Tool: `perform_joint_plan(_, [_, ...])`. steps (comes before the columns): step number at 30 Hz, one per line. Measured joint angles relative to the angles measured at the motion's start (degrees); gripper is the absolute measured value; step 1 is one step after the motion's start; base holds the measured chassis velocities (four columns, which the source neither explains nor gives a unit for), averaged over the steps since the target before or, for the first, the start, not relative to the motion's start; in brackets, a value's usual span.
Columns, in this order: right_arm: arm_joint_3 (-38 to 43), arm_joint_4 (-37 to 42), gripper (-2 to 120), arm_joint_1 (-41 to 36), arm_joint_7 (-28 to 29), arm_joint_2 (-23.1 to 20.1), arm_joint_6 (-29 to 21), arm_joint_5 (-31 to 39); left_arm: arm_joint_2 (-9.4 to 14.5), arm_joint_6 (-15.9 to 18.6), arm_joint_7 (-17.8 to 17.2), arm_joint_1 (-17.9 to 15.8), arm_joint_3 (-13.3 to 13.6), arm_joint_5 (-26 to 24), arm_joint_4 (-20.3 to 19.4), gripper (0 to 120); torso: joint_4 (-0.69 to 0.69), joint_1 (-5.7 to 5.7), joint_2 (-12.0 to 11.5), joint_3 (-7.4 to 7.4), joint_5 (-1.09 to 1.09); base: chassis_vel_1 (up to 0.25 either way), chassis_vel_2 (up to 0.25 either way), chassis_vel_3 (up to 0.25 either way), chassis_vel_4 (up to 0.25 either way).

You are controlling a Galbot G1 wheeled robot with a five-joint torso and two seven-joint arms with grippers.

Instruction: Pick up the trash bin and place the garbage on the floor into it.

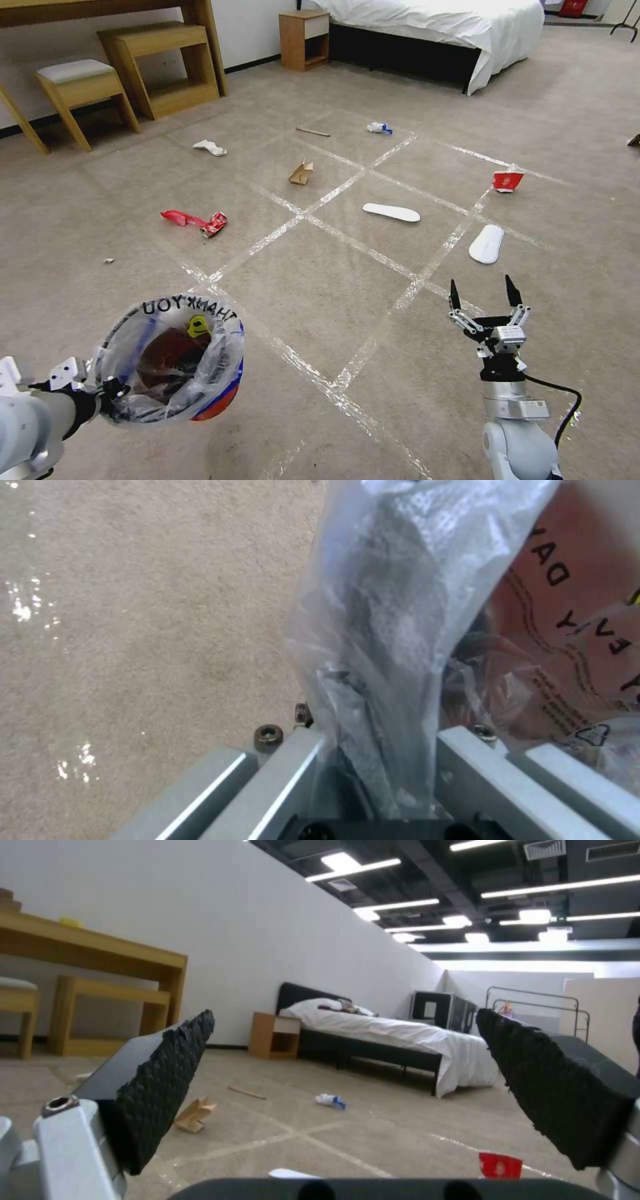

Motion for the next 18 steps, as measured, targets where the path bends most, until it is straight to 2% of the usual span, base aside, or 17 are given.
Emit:
perform_joint_plan(6, [0.0, 0.3, 100, -0.8, 0.1, -0.1, 0.6, -0.1, -2.4, 0.1, -0.9, 1.5, -1.8, -1.2, -1.4, 0, 0.0, 0.0, 0.0, 0.0, 0.0, 0.0, 0.0, 0.0, 0.0])
perform_joint_plan(18, [0.8, 2.0, 100, -3.1, 0.3, 0.5, 4.2, 0.5, -8.4, 1.0, -0.8, 1.4, -1.7, -0.9, -2.2, 0, 0.0, 0.0, 0.0, 0.0, 0.0, 0.0, 0.0, 0.0, 0.0])
